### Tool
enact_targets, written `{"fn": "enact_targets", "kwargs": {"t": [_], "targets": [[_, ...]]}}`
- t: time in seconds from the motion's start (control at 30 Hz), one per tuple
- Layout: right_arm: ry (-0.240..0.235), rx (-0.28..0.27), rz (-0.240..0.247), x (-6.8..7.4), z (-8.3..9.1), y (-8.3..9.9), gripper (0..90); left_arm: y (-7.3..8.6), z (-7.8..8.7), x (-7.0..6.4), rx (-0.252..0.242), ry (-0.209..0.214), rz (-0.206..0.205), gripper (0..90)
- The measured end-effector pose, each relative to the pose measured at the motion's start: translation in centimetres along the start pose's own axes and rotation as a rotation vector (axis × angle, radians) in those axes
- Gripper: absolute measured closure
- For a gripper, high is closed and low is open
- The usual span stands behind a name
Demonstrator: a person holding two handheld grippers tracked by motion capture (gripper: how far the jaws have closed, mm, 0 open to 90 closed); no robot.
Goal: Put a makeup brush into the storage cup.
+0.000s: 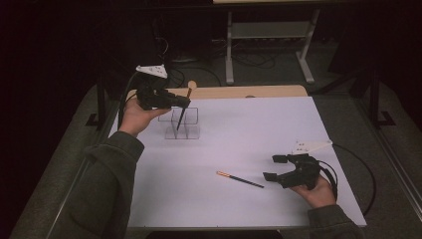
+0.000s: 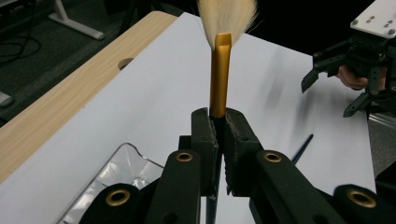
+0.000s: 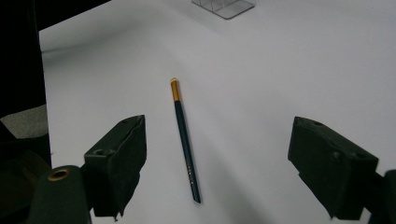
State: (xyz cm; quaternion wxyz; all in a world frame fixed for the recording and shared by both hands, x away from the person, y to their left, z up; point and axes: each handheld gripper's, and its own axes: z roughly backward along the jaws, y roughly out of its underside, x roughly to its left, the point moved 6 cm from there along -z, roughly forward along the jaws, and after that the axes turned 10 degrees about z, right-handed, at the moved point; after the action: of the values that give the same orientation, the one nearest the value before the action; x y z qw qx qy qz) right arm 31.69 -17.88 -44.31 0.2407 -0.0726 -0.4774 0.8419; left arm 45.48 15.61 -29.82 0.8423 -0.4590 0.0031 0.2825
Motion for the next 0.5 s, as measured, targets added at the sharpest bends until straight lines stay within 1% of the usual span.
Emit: {"fn": "enact_targets", "kwargs": {"t": [0.13, 0.2, 0.23, 0.43, 0.5], "targets": [[0.003, -0.004, -0.005, -0.1, 0.1, 0.0, 18.5, -0.5, -0.2, 0.3, 0.007, -0.01, -0.005, 83.8], [0.004, -0.002, -0.002, 0.0, 0.1, 0.0, 18.6, -0.7, -0.2, 0.6, 0.005, -0.014, -0.003, 83.8], [0.004, -0.002, 0.0, 0.0, 0.1, 0.0, 18.6, -0.9, -0.3, 0.8, 0.003, -0.02, 0.005, 83.8], [0.002, -0.01, 0.0, 0.1, 0.2, -0.1, 18.6, -1.1, -0.5, 1.4, 0.015, -0.035, 0.006, 83.8], [0.003, -0.011, 0.002, 0.1, 0.2, -0.1, 18.6, -1.1, -0.6, 1.6, 0.011, -0.039, 0.014, 83.8]]}}
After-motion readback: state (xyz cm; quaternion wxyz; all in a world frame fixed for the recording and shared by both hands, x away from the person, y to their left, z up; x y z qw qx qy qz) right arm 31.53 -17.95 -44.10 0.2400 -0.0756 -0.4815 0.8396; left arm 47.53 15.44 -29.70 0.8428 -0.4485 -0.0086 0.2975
